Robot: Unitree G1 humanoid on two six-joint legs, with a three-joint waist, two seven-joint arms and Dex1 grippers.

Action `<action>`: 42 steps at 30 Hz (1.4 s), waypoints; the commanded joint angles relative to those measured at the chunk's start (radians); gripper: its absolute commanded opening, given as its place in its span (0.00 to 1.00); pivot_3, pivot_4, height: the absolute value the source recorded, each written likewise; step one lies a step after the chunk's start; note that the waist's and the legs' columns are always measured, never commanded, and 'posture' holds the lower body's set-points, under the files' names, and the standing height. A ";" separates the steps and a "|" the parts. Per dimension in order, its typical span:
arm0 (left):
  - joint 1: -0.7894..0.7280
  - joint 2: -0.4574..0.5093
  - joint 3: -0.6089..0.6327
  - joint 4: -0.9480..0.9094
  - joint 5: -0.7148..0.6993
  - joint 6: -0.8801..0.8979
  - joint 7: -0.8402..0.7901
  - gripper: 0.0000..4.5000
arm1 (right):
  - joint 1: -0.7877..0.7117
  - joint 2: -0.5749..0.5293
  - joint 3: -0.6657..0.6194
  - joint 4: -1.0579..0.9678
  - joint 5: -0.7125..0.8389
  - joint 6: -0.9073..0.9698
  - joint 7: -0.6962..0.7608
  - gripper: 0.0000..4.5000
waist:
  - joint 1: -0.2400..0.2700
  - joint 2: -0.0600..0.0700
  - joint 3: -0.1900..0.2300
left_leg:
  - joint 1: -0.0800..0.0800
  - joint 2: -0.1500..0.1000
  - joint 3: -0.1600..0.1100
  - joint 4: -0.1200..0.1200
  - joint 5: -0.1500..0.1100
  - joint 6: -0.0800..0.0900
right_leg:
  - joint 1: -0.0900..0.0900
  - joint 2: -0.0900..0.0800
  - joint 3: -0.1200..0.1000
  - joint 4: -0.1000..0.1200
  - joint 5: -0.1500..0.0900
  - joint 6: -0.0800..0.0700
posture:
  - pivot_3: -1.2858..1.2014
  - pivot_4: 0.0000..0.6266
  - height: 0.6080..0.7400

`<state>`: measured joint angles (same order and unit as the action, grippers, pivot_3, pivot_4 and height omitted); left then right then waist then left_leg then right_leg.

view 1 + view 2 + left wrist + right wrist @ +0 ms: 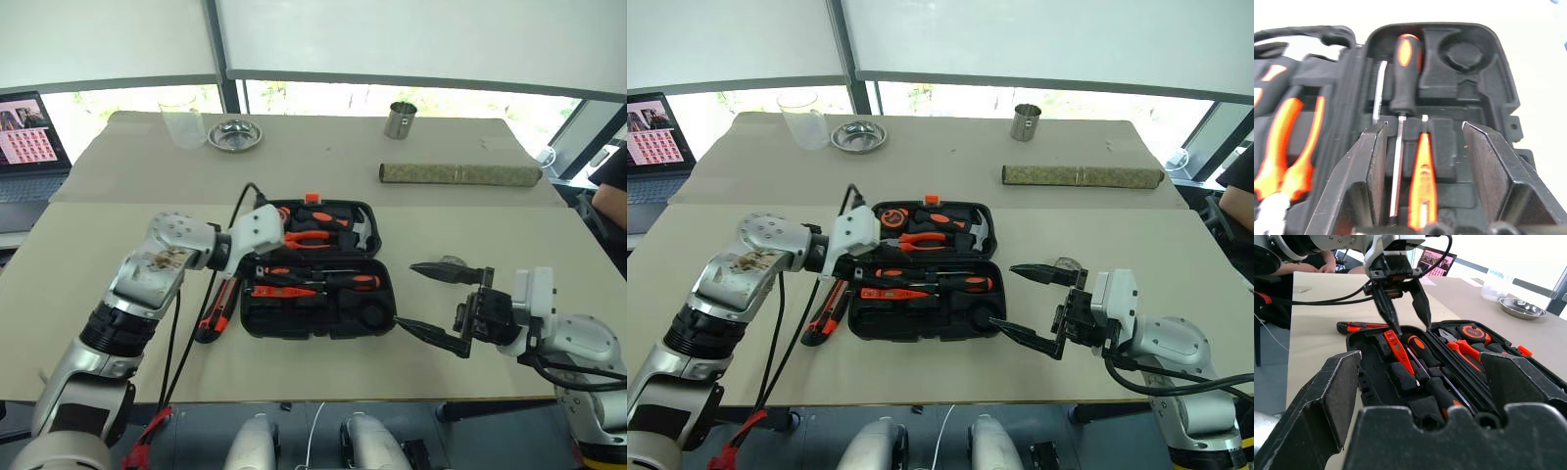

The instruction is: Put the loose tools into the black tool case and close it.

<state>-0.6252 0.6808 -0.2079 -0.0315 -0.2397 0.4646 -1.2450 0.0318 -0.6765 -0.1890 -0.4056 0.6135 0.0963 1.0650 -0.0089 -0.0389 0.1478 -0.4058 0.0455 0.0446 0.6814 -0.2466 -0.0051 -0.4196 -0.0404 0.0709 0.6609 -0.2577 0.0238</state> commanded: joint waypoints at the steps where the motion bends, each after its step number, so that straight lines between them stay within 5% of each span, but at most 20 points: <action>1: 0.068 0.001 0.025 0.048 -0.026 -0.061 -0.025 0.20 | 0.004 0.015 -0.025 -0.033 0.024 -0.009 -0.017 1.00 | -0.003 0.000 0.000 | 0.000 0.000 0.000 0.000 0.000 0.000 | 0.000 0.000 0.000 0.000 0.000 0.000 | 0.52 0.24 1.00; 4: 0.100 -0.003 0.006 0.095 0.018 -0.138 -0.009 0.01 | 0.019 0.020 -0.033 -0.034 0.022 -0.015 -0.017 1.00 | -0.001 0.000 0.000 | -0.001 0.000 0.000 0.000 0.000 0.000 | -0.001 0.000 0.000 0.000 0.000 0.000 | 0.52 0.24 1.00; 19: 0.161 -0.065 -0.033 0.190 0.093 -0.128 0.104 0.01 | 0.054 0.015 -0.053 -0.051 0.033 -0.011 -0.005 1.00 | 0.008 0.000 0.000 | 0.003 0.000 0.000 0.002 0.000 0.000 | 0.003 -0.001 0.000 0.002 0.000 0.000 | 0.52 0.24 1.00; 28: 0.181 -0.117 0.005 0.119 0.015 -0.066 0.119 0.01 | 0.057 0.009 -0.055 -0.055 0.045 0.000 -0.001 1.00 | 0.000 0.002 -0.001 | 0.026 0.000 0.000 -0.001 0.000 0.000 | 0.027 0.000 0.000 -0.002 -0.005 0.007 | 0.52 0.24 1.00; 42: 0.172 -0.134 0.047 0.145 0.015 -0.166 0.176 0.01 | 0.067 0.012 -0.033 -0.055 0.047 0.008 -0.003 1.00 | -0.003 0.002 -0.001 | 0.018 0.000 -0.001 -0.001 0.000 0.000 | 0.021 -0.001 0.000 -0.005 -0.002 0.004 | 0.52 0.24 1.00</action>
<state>-0.4480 0.5482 -0.1709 0.1155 -0.2292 0.3117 -1.0768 0.0968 -0.6607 -0.2107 -0.4240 0.6429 0.0989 1.0643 -0.0117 -0.0369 0.1468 -0.3883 0.0454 0.0440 0.6802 -0.2464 -0.0047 -0.3990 -0.0412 0.0707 0.6558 -0.2599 0.0277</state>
